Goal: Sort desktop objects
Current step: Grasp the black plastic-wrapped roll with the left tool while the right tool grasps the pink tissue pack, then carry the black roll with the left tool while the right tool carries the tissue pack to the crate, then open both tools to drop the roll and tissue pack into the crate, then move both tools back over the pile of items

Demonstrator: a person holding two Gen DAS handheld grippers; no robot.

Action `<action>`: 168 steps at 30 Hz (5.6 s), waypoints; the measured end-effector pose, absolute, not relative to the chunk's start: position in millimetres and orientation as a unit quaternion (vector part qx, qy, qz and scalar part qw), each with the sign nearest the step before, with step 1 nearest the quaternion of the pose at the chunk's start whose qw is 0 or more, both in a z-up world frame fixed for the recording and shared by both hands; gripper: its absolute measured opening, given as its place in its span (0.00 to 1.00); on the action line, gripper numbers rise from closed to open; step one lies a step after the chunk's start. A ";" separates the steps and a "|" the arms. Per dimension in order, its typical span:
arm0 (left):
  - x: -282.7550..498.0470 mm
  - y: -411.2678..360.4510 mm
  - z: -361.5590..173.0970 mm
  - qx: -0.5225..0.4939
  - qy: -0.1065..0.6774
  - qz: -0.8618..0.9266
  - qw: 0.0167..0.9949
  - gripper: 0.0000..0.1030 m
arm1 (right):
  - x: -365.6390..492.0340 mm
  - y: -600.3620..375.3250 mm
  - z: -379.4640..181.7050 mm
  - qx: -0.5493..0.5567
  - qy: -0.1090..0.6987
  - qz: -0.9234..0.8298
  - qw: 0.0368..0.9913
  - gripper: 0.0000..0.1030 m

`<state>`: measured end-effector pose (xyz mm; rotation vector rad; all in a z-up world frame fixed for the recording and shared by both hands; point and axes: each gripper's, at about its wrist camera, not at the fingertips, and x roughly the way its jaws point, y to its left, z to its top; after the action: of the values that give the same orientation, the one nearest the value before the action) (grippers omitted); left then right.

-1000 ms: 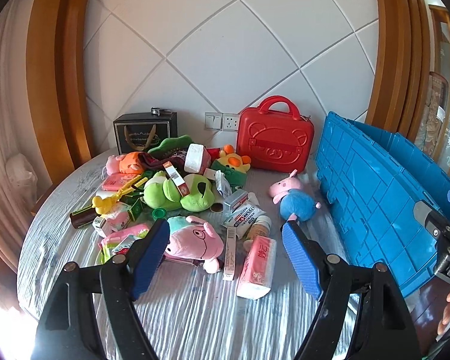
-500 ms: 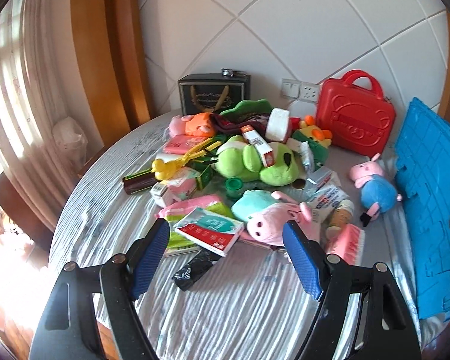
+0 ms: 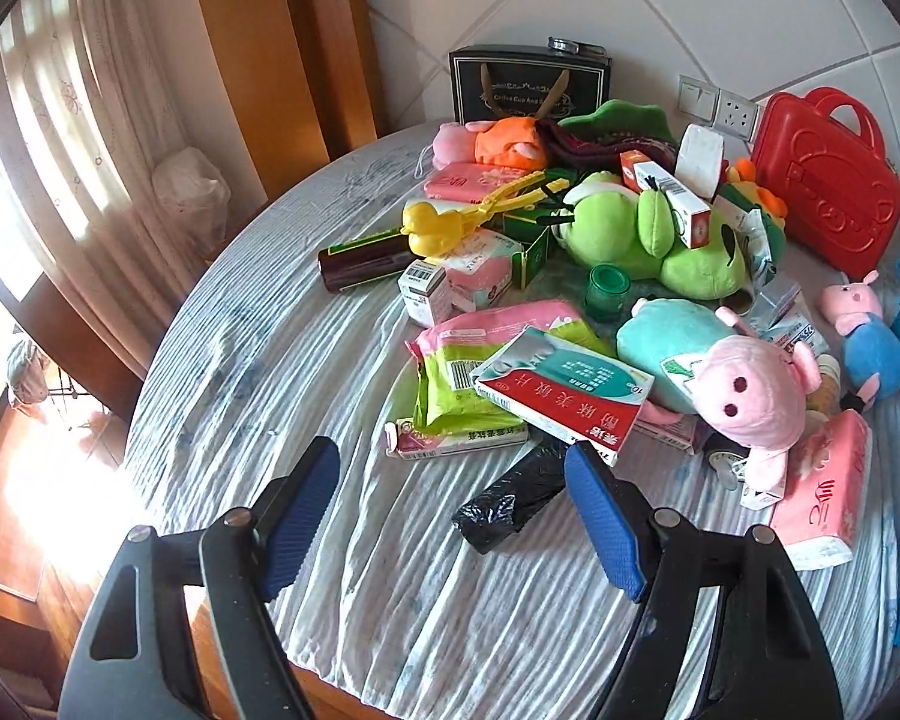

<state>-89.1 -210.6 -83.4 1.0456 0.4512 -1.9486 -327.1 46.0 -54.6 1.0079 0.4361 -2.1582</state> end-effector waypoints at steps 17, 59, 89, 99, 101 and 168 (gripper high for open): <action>-144.0 -248.9 -191.0 0.519 0.142 -0.816 0.211 0.71 | -295.4 10.4 -107.9 0.494 0.136 -0.825 0.238 1.00; -149.5 -197.9 -69.1 0.396 0.118 -0.887 0.207 0.33 | -289.6 -7.3 -68.2 0.443 0.130 -0.836 0.295 0.51; -156.1 -81.4 44.6 0.243 0.015 -0.967 0.072 0.33 | -183.5 73.4 90.2 0.169 0.093 -0.962 0.194 0.51; -198.9 11.6 67.5 0.211 -0.003 -0.976 0.060 0.33 | -219.3 156.3 108.6 0.130 0.081 -0.974 0.165 0.51; -213.1 42.3 76.3 0.203 -0.013 -0.977 0.055 0.33 | -232.8 184.4 113.8 0.123 0.076 -0.977 0.157 0.51; -283.2 168.7 106.4 0.221 0.034 -0.969 0.106 0.61 | -353.0 367.5 126.0 0.138 0.065 -0.974 0.168 1.00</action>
<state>-283.2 168.7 106.4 0.6501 0.1005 -2.8539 -353.0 367.5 126.0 0.3917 0.1844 -2.7695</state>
